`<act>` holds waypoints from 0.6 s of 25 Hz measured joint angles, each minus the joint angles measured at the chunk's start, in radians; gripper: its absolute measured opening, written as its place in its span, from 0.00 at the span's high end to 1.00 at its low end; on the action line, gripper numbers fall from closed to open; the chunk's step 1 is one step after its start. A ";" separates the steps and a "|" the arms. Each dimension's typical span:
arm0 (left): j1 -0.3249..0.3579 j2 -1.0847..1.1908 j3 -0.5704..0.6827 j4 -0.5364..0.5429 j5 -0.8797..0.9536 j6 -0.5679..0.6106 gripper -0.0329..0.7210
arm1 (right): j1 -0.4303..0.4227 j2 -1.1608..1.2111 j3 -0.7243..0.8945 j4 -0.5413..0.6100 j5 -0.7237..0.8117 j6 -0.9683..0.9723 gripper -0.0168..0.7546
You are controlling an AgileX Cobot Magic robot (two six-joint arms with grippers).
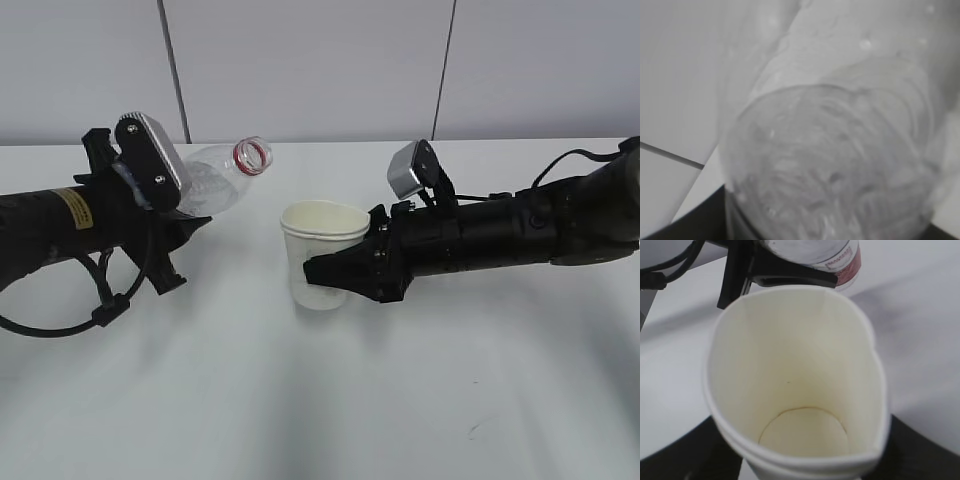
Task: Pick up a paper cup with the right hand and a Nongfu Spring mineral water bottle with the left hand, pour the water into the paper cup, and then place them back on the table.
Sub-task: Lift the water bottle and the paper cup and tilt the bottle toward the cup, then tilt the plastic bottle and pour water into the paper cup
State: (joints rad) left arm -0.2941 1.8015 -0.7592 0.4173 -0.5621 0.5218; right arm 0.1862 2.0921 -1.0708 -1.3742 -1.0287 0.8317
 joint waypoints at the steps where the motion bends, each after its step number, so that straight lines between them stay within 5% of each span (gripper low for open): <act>1: 0.000 0.000 0.000 -0.016 0.000 0.026 0.47 | 0.000 0.000 0.000 0.000 0.000 0.000 0.39; 15: 0.000 -0.009 0.000 -0.186 -0.048 0.298 0.47 | 0.066 0.000 -0.061 -0.019 0.019 0.002 0.39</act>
State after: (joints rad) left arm -0.2941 1.7926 -0.7592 0.2315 -0.6103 0.8196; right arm 0.2520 2.0921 -1.1315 -1.3931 -1.0098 0.8339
